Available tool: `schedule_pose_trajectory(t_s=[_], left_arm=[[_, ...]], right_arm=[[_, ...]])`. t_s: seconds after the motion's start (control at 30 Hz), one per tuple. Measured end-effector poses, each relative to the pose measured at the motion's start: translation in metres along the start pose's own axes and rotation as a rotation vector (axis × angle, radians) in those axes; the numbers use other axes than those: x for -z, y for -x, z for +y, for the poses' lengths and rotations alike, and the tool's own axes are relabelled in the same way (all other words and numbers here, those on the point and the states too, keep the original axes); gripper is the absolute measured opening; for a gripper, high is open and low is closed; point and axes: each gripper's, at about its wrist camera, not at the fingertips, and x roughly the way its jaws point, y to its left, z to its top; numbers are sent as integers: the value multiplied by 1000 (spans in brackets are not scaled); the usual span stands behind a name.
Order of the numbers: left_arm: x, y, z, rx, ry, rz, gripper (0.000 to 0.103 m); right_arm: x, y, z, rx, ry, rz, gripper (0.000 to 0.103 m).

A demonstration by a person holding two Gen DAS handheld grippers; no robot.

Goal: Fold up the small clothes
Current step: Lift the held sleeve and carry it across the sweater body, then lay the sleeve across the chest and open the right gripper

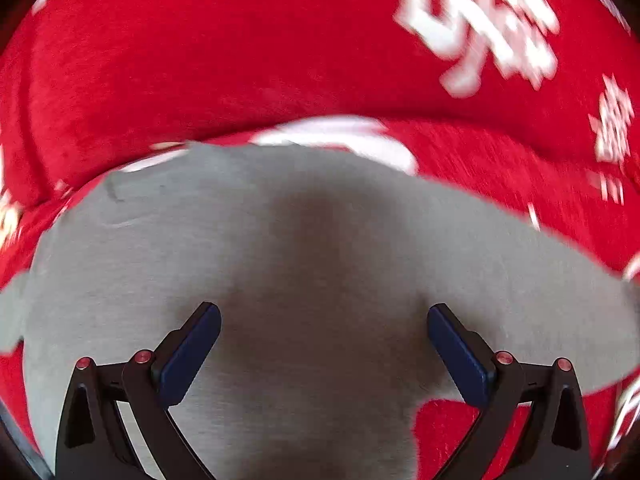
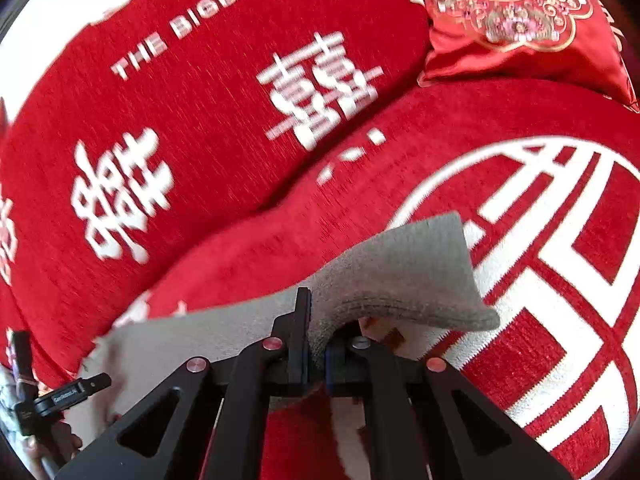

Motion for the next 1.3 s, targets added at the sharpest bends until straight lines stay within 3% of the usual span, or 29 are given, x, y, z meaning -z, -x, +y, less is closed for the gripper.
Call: schedule_pose_trajectory(t_s=[0.1, 0.2, 0.6, 0.97, 1.3], left_arm=[[4, 1, -12, -45, -55, -37, 103], [5, 12, -9, -14, -50, -51, 103], [22, 49, 29, 25, -39, -123, 103], [58, 59, 118, 66, 35, -151, 103], [95, 42, 233, 50, 223, -92, 103]], right_arm=[[-2, -4, -6, 10, 4, 19, 5], [-3, 5, 2, 8, 26, 4, 5], [-14, 60, 128, -5, 277, -119, 5], [33, 79, 266, -70, 461, -134, 5], [111, 77, 398, -168, 629, -96, 5]])
